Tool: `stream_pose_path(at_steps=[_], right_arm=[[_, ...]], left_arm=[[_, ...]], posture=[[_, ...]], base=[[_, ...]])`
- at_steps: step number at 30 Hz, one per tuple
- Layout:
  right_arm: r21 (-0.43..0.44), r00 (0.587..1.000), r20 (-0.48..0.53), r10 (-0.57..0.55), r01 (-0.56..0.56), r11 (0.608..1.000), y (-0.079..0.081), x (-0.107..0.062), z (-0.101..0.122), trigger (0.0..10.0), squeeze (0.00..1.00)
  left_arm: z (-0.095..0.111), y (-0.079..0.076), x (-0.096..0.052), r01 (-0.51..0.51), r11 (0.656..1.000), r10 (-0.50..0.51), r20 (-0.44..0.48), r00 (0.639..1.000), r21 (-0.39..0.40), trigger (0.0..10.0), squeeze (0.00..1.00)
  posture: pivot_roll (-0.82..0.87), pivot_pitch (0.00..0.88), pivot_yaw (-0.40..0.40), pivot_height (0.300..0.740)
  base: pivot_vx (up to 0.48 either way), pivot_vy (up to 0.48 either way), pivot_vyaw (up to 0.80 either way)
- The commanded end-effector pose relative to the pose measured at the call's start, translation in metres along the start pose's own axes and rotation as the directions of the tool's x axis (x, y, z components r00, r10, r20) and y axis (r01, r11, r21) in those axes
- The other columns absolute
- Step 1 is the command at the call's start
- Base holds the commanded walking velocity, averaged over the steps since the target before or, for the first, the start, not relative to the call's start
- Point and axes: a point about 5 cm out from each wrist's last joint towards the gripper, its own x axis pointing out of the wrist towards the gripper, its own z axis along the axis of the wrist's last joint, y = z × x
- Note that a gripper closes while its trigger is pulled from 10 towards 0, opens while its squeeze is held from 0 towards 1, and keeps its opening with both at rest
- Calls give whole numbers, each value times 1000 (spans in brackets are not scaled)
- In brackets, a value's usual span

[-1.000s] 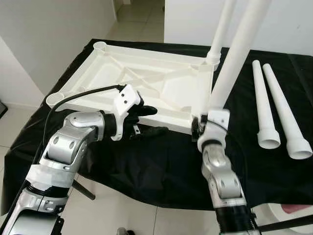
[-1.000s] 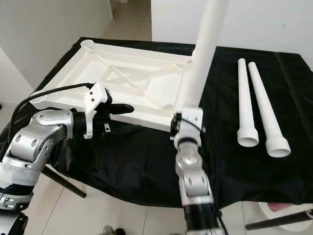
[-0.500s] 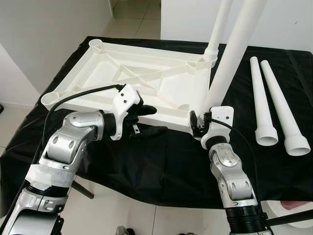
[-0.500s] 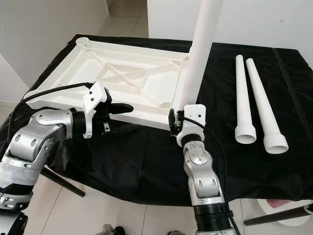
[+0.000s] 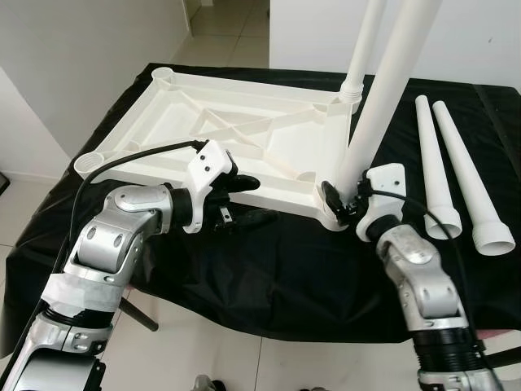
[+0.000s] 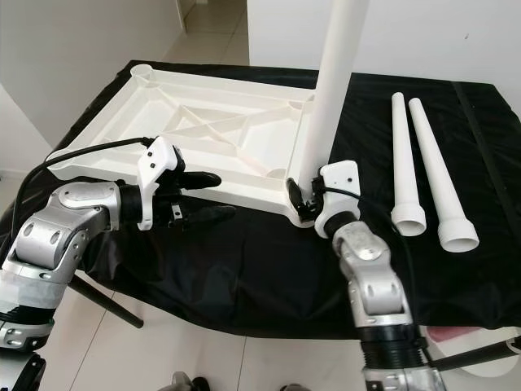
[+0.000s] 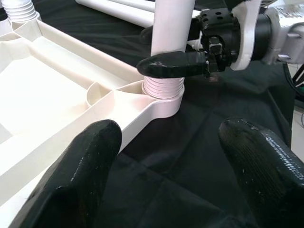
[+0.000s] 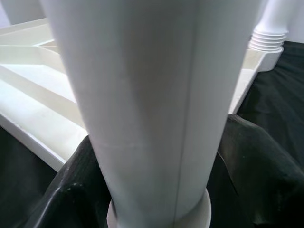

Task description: Building children table

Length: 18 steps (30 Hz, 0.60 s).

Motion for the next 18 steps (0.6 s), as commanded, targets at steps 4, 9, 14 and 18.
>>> stream_pose_path(at_steps=[4, 9, 14, 18], right_arm=[[0, 997, -36, 65, -65, 998, -1, 3, -5, 10000, 0], [-33, 978, -43, 202, -204, 978, -5, 11, -1, 10000, 0], [-46, 956, -56, 288, -290, 956, -6, 13, 0, 10000, 0], [-42, 954, -51, 296, -298, 954, -8, 18, 2, 6745, 0]], left_arm=[[-1, 4, -4, -73, 997, 73, -10, 997, -5, 10000, 0], [0, 4, -4, -75, 997, 75, -11, 997, -4, 10000, 0], [0, 4, -5, -76, 997, 76, -12, 997, -4, 10000, 0], [0, 4, -4, -76, 997, 76, -13, 997, -4, 10000, 0]], posture=[[-96, 143, 101, 740], [-90, 145, 101, 740], [-88, 145, 100, 740], [-88, 145, 100, 740]], base=[[0, 0, 0], [0, 0, 0], [0, 0, 0], [0, 0, 0]])
